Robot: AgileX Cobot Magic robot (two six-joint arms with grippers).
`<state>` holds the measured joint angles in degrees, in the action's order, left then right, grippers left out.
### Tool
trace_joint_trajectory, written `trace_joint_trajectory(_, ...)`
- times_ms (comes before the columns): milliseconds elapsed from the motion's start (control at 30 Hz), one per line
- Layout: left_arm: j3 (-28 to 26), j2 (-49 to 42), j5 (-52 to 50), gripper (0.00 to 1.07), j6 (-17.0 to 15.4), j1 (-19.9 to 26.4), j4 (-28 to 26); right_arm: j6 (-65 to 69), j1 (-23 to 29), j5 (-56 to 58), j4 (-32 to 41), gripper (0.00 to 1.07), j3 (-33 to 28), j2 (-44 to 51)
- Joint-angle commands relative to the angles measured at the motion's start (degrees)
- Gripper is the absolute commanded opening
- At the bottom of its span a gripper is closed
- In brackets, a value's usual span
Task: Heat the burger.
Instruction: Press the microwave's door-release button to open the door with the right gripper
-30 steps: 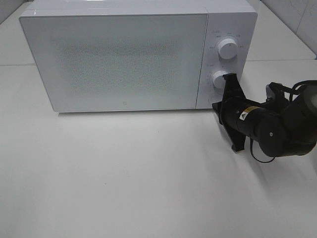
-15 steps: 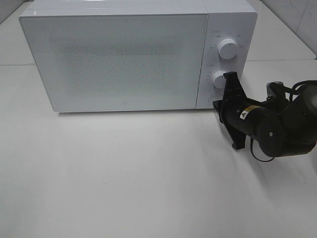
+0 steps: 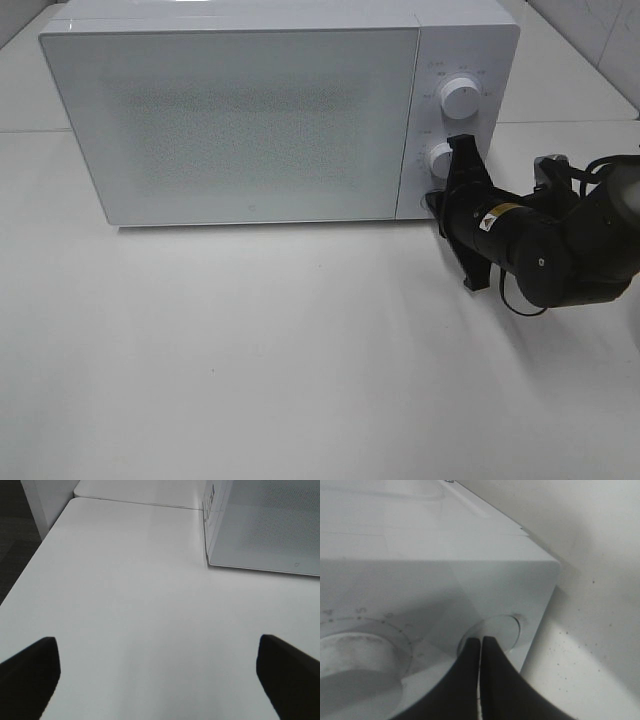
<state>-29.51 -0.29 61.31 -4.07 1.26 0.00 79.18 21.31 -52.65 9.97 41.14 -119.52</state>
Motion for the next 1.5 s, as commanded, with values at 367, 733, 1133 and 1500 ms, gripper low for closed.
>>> trace_joint_trajectory(367, -0.1, -1.0, 0.1, 1.02, -0.1, -0.1, -0.4, -2.8, -0.1, -0.3, 1.1, 0.00, 1.6, -0.2)
trace_joint_trajectory(733, -0.1, -1.0, 0.1, 1.02, -0.1, -0.1, -0.4, -3.4, -0.1, -5.4, 2.3, 0.00, 2.6, -1.4)
trace_joint_trajectory(1133, -0.1, -1.0, 0.1, 1.02, -0.1, -0.1, -0.4, -6.0, -0.1, -9.8, 4.1, 0.00, 3.4, -1.5)
trace_joint_trajectory(1500, -0.1, -1.0, 0.1, 1.02, -0.1, -0.1, -0.4, -5.9, -0.1, -9.8, 4.3, 0.00, 4.0, -1.7)
